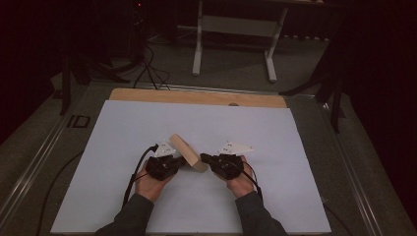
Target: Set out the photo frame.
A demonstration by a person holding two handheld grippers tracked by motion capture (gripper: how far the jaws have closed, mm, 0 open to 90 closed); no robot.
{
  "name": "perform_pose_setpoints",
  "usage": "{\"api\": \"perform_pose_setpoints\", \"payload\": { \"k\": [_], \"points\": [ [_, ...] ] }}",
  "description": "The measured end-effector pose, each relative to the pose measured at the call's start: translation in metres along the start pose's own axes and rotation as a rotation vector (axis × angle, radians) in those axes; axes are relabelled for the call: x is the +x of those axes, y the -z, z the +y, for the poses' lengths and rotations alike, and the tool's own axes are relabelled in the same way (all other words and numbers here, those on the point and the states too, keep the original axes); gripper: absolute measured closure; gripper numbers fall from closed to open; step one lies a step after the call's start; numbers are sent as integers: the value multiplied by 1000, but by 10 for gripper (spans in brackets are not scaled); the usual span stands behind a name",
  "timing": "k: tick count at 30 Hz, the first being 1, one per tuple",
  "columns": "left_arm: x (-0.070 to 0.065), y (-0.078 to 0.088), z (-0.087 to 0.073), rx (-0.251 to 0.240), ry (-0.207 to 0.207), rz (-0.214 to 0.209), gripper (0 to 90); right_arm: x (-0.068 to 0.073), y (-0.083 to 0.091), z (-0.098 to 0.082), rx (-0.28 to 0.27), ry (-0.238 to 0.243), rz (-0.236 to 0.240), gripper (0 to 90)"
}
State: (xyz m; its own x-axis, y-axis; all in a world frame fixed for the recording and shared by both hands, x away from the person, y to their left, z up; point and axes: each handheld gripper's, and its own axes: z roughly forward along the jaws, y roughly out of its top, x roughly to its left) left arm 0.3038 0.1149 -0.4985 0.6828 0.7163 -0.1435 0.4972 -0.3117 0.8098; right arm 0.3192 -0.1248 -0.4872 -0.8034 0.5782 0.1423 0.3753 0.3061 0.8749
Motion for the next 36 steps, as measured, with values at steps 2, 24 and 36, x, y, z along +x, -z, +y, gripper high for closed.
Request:
{"api": "perform_pose_setpoints", "payload": {
  "k": [2, 24, 36],
  "points": [
    [1, 0, 0, 0, 3, 2, 898, 2, 0, 0, 5, 3, 4, 898],
    [10, 0, -3, -14, 49, 10, 899, 14, -18, -11, 86, 51, 30, 897],
    [12, -1, -3, -14, 55, 13, 870, 15, -18, -11, 80, 57, 23, 872]
  ]
}}
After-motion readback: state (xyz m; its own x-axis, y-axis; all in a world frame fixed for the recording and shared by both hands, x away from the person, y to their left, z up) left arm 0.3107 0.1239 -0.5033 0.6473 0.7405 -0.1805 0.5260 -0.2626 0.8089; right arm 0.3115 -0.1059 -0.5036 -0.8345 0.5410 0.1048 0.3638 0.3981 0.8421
